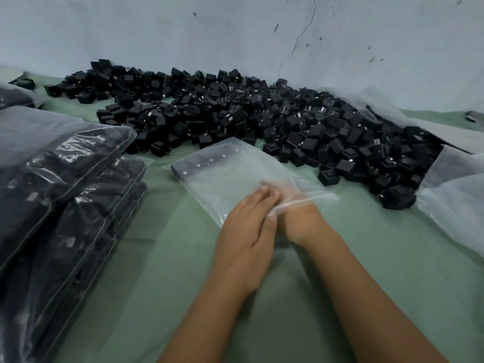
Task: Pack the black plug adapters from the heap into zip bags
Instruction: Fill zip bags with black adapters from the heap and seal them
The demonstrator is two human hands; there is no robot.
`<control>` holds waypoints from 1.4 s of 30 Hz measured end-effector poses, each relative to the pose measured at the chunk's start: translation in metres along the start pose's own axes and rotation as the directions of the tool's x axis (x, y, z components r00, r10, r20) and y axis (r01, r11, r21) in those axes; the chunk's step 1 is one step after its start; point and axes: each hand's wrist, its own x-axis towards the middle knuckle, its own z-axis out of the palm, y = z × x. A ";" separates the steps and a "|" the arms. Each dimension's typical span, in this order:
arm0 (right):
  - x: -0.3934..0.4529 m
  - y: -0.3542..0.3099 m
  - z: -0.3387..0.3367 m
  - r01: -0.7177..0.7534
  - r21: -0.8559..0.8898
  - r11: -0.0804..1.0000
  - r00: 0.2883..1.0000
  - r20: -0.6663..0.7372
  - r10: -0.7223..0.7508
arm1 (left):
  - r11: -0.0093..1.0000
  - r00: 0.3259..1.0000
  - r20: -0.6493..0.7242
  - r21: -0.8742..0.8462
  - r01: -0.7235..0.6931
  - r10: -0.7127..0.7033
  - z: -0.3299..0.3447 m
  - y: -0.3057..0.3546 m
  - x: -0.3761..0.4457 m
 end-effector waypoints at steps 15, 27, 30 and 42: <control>-0.050 0.105 -0.043 -0.466 0.289 0.836 0.580 -0.614 0.535 | 0.991 0.988 0.086 0.046 0.128 -0.131 -0.002 -0.008 0.000; -0.038 0.097 -0.029 -0.073 0.321 0.944 0.776 -0.576 0.256 | 0.995 0.995 0.076 0.077 0.063 -0.069 0.002 -0.016 0.002; -0.039 0.096 -0.028 -0.047 0.346 0.937 0.806 -0.541 0.240 | 0.996 0.996 0.070 0.074 0.041 -0.047 0.001 -0.015 0.002; -0.042 0.093 -0.030 0.017 0.421 0.907 0.827 -0.515 0.223 | 0.994 0.989 0.119 0.069 0.081 -0.089 0.000 -0.011 0.002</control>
